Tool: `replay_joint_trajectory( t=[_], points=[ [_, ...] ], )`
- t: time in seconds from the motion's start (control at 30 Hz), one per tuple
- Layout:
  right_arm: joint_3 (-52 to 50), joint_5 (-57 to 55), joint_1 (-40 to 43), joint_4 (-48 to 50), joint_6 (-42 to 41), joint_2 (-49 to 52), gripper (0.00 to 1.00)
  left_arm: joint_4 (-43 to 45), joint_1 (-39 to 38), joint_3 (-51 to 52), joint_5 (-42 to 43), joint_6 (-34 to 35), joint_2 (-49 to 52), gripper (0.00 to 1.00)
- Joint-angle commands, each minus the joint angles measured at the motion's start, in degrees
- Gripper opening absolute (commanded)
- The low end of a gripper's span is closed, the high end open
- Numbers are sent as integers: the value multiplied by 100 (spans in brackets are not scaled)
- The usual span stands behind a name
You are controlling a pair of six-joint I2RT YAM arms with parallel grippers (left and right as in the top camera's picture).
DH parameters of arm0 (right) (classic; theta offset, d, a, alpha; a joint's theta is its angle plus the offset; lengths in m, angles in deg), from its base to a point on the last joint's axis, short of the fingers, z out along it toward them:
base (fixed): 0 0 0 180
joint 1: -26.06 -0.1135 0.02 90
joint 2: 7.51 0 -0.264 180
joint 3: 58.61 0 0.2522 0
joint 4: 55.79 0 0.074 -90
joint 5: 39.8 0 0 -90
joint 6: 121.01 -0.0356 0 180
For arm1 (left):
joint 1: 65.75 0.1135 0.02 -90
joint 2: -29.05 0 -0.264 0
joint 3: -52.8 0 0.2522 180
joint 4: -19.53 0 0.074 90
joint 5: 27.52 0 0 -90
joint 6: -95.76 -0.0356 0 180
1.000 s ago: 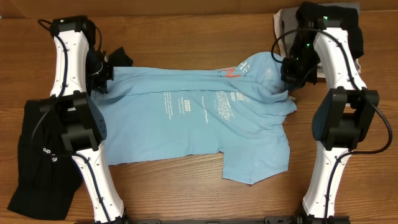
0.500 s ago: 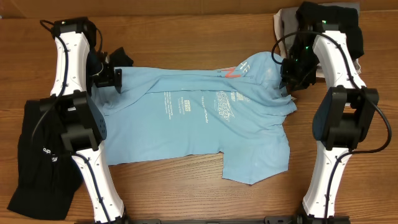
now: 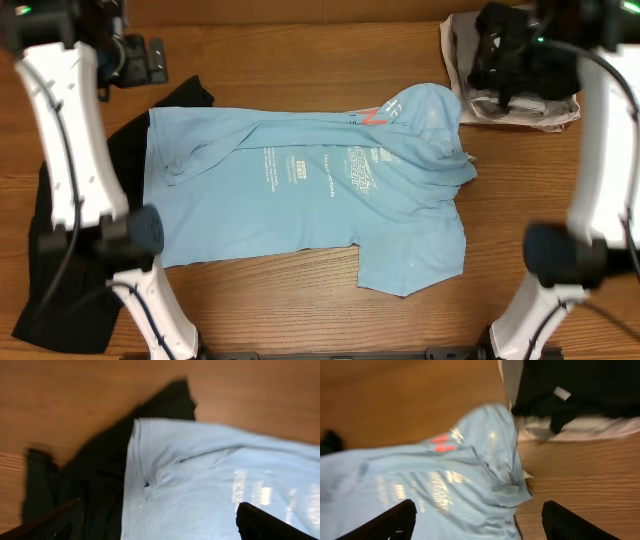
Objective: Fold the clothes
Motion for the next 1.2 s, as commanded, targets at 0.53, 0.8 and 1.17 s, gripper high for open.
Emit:
replay_joint_trajectory(
  t=[0.53,0.8,1.17],
  points=[
    [-3427,-33,-179,42,-1316,-4218,83,302,-44,4129,90,710,-3851,100],
    [-5906,103,-181,1027,-1915,-4398,83,1174,-46,6065,560,1032,-3934,100],
    [-7820,501,-186,2159,-2022,-4395,83,1908,-450,7449,525,1497,-3941,100]
  ],
)
